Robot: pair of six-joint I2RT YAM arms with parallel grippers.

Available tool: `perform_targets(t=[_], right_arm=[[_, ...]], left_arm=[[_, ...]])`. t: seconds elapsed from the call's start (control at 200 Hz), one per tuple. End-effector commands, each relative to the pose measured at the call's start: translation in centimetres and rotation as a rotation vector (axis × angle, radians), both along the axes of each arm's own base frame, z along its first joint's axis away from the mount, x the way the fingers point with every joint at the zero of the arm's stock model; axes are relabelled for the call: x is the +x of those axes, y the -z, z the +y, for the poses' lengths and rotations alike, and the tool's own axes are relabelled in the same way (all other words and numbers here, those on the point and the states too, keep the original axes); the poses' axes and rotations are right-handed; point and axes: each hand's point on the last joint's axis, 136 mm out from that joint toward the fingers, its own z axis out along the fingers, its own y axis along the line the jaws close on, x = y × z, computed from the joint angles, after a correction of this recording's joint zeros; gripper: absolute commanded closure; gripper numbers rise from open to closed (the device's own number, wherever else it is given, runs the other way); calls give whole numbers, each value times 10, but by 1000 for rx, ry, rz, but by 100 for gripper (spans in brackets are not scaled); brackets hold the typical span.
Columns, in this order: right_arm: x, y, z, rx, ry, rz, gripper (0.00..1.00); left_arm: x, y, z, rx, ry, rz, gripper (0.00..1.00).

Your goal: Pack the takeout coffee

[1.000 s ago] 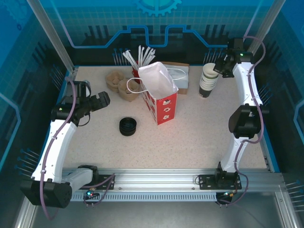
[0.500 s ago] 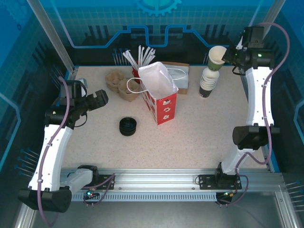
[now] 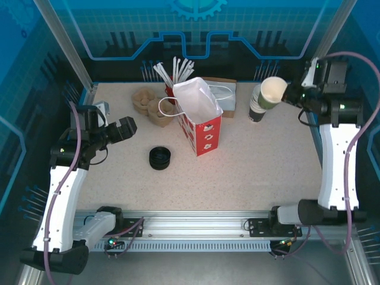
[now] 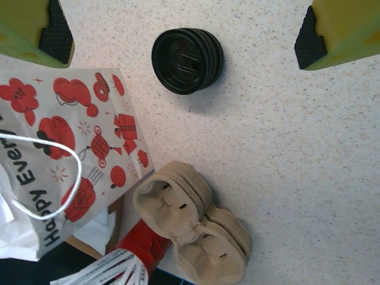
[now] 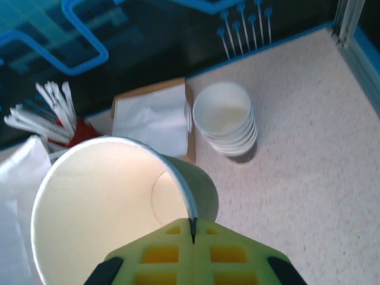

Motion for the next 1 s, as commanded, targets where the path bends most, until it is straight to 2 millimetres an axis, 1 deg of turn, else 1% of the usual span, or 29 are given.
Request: perform_targets(t=[0.0,0.045,0.125,0.265,0.385,0.52,0.64,0.78,0.955,0.996], right_arm=[[-21,27,20,24,-76,53,100],[-29,39,26,30,-92,63,100],[-37,60,38,34,-126,61,100],[-47,100,70,44,-213,97,100],[-52,125,93,73,-245,98,100],[-56,153,126,107,-305,121,100],[-58,173,149,97,-349,137,100],[-62,190,176,125,-396,139,100],[-69,211,198,119,-428,167,100],[-69,212,203,125,-435,168,100]], left_arm=[[-8,13,-17,-45,58,41,3],[-9,18,-21,-50,68,52,3],[-10,27,-27,-63,79,73,4],[-9,42,-38,-90,96,104,5],[-7,57,-44,-111,97,129,6],[-6,74,-48,-137,89,160,6],[-4,91,-49,-153,75,182,7],[0,111,-56,-192,80,207,7],[4,135,-59,-211,66,254,7],[5,138,-58,-211,64,256,7]])
